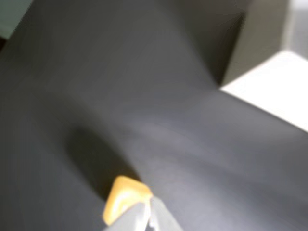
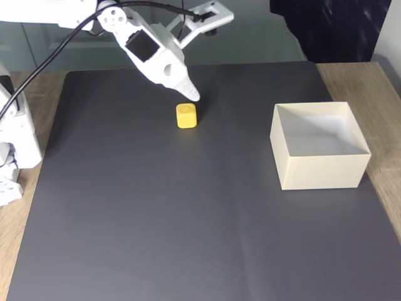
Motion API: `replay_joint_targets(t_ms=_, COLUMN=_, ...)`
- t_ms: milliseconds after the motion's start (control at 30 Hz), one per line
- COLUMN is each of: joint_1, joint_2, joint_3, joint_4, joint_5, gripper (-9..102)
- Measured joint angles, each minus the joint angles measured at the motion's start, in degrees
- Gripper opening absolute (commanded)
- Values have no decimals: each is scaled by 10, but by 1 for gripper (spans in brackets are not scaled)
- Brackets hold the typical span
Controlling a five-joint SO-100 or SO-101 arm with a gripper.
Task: Grasp a cube block and put it in the white box.
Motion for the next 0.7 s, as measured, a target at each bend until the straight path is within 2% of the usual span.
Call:
replay_joint_targets(t_ms=467, joint_1=-10, joint_2=-47, joint_3=-3, joint_4=-19, joint_5=-11, gripper=0)
replay_joint_targets(t_ms=700, joint_1=7, joint_2=-47, joint_3=-4, joint_4=-19, joint_5=11, gripper=16)
